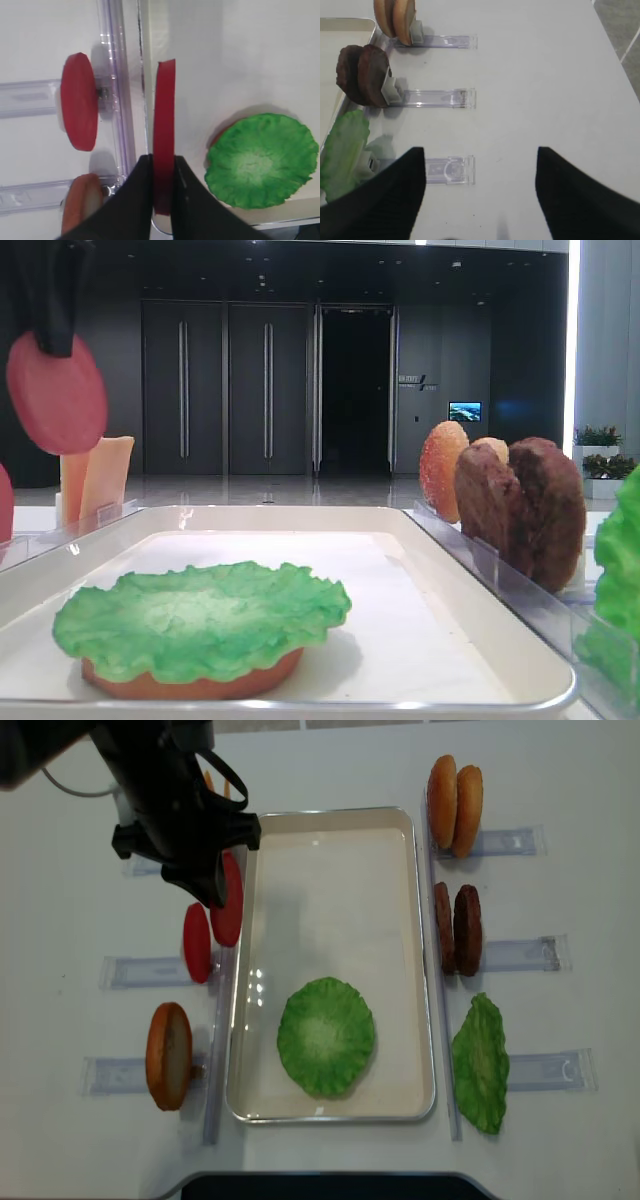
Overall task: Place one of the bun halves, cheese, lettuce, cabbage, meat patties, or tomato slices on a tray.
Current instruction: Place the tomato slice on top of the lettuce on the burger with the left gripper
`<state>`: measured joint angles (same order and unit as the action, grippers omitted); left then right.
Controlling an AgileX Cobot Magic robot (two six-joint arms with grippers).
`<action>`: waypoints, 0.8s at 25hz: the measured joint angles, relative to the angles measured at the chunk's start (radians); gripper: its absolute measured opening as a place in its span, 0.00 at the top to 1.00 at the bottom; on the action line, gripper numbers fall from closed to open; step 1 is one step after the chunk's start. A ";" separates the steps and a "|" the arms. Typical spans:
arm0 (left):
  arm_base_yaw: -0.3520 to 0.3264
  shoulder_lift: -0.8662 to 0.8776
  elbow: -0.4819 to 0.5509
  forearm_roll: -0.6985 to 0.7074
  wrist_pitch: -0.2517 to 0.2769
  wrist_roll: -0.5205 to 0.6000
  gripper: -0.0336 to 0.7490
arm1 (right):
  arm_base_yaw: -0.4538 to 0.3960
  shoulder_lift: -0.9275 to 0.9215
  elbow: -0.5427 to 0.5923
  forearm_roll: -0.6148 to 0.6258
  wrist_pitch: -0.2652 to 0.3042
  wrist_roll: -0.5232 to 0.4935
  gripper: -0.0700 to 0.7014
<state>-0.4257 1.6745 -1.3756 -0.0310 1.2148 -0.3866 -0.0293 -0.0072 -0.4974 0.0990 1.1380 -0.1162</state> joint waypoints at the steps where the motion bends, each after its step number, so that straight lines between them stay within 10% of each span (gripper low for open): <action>1: -0.006 -0.007 0.000 -0.006 0.000 0.000 0.88 | 0.000 0.000 0.000 0.000 0.000 0.000 0.29; 20: -0.154 -0.128 0.148 -0.154 -0.196 0.004 0.88 | 0.000 0.000 0.000 0.000 0.000 0.000 0.29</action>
<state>-0.5800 1.5464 -1.2278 -0.1853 1.0185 -0.3825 -0.0293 -0.0072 -0.4974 0.0990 1.1380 -0.1162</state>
